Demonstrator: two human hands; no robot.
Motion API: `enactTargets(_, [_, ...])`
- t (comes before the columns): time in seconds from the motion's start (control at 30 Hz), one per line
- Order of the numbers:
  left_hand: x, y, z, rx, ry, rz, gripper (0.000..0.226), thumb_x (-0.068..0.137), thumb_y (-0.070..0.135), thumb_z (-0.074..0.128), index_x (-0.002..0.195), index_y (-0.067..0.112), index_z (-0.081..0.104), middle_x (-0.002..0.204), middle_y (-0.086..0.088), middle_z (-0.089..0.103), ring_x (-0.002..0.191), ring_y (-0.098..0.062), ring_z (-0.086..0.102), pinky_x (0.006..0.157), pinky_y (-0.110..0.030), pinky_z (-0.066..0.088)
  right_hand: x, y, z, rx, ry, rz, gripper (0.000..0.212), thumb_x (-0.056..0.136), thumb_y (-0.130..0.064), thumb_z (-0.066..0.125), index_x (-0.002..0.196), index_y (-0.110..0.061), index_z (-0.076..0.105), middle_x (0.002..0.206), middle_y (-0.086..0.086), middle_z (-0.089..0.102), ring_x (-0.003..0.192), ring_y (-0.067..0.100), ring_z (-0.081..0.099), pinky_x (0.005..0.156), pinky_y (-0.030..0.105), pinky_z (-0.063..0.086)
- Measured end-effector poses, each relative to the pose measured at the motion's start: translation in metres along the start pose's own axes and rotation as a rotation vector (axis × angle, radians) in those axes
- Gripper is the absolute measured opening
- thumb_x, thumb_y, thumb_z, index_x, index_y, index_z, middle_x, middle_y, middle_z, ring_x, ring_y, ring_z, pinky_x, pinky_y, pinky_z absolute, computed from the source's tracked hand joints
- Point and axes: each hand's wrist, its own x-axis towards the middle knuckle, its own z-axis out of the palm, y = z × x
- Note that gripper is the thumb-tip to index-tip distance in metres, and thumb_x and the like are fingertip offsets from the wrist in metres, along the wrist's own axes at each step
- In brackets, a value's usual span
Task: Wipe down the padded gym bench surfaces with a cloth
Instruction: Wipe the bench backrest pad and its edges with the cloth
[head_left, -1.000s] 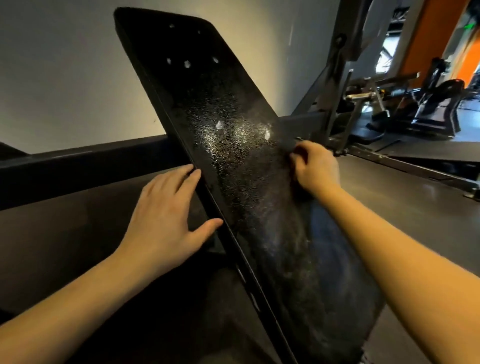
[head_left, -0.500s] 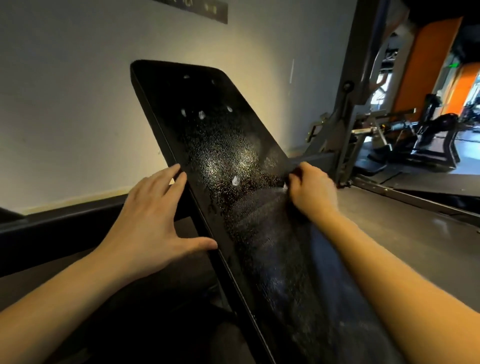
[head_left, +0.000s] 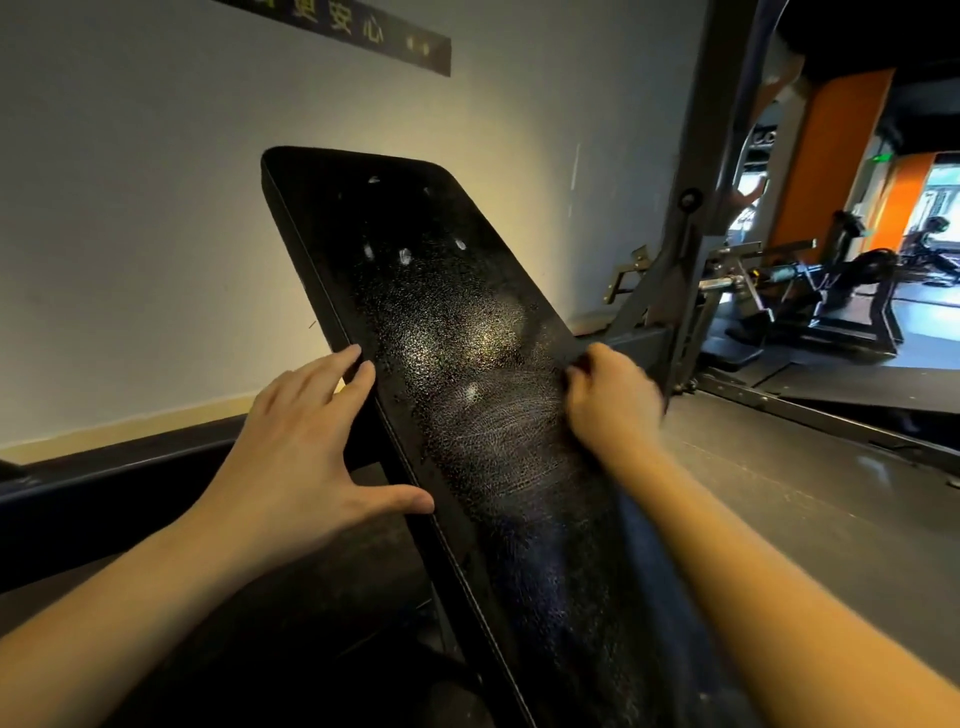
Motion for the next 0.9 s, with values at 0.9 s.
enactTargets(0.9, [0.0,-0.002,0.002,0.017,-0.033,-0.014,0.147,0.044,0.112,0.022,0.164,0.028,0.01,0.17,0.013,-0.002,0.155,-0.012,0.004,0.125,-0.035,0.003,0.031,-0.008,0.01,-0.09,0.01,-0.102,0.019,0.102,-0.029,0.049,0.106,-0.014,0.06,0.103,0.008,0.067,0.095,0.032,0.066,0.067,0.033,0.038])
